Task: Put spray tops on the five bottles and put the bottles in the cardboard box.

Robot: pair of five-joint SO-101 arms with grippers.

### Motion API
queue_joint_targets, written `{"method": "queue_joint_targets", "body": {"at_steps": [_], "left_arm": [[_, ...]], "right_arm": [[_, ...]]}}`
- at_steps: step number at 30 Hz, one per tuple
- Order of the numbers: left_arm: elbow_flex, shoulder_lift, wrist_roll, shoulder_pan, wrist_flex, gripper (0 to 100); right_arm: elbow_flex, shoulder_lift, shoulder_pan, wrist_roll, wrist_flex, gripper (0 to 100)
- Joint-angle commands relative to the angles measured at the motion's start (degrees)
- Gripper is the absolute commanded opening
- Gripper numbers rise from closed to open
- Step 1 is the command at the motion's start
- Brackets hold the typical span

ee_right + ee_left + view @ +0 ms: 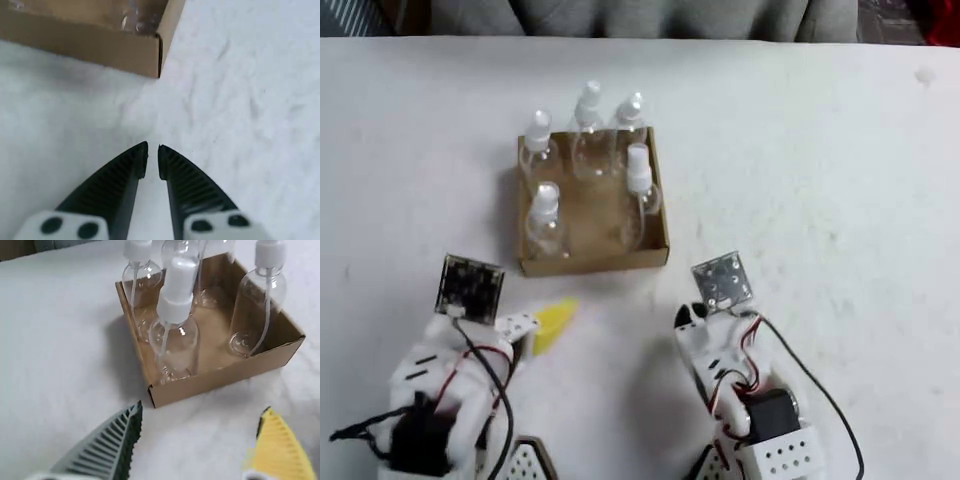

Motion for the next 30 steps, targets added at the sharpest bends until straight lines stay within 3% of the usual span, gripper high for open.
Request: {"method": "queue_joint_targets", "body": {"at_steps": [1, 4, 5, 7, 16, 30], "left_arm": [[3.9, -0.6, -1.0, -1.4, -5.6, 21], [4.8, -0.6, -1.0, -1.0, -6.9, 3], [4.9, -0.6, -1.0, -1.0, -6.5, 1], [5.0, -0.6, -1.0, -1.3, -6.2, 6], [11.4, -0.6, -1.0, -1.0, -4.0, 2], [20.4, -0.6, -1.0, -1.5, -11.9, 2]], "right_arm": [[0.5, -0.5, -0.4, 0.5, 1.3, 1.5], [0.5, -0.5, -0.4, 0.5, 1.3, 1.5], [0.5, -0.5, -0.4, 0.6, 1.3, 1.5], [0.5, -0.5, -0.4, 0.6, 1.3, 1.5], [0.5, -0.5, -0.4, 0.9, 1.4, 1.5], [0.5, -0.5, -0.4, 0.9, 1.4, 1.5]]}}
